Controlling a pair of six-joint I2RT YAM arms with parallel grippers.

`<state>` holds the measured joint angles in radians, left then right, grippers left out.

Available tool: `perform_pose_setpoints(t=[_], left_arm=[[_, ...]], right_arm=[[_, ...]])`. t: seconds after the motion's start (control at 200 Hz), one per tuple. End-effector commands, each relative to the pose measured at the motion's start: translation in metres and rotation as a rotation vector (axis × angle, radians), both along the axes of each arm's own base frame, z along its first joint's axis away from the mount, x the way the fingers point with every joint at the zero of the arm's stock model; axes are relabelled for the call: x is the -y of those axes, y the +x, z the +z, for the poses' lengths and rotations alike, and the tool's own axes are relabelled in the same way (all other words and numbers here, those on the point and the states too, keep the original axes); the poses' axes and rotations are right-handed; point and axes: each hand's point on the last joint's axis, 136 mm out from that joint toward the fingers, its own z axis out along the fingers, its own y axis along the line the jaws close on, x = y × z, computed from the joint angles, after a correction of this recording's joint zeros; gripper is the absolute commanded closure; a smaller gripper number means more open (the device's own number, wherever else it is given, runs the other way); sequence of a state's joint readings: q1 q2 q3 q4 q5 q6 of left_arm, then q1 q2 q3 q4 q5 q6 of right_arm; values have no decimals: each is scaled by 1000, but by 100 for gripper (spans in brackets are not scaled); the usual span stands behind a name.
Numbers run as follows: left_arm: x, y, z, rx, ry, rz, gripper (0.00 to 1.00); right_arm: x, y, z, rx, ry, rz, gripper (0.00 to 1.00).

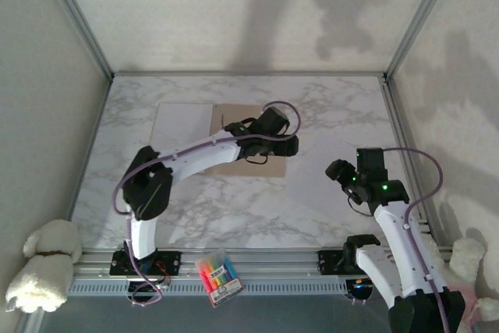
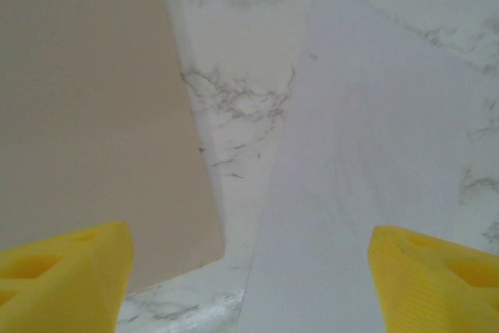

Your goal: Put the files into the folder

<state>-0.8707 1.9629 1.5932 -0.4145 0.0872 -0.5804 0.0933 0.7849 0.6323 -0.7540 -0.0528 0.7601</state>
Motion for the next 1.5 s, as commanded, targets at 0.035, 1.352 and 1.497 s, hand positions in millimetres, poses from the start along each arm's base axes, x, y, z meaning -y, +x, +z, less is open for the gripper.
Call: perform_pose_setpoints(t=[0.035,1.352,1.497], left_arm=[[33,4,-18,-2,0,-62,20],[92,-21,-120,-154,160,-157,36],[92,-22,-120,-157,161,-155,35]], right_arm=[[16,-15,-31,-80,30,-77,18],[30,4,-79,-146,203,-115,26],[29,6,-80,-152,212,-110,27]])
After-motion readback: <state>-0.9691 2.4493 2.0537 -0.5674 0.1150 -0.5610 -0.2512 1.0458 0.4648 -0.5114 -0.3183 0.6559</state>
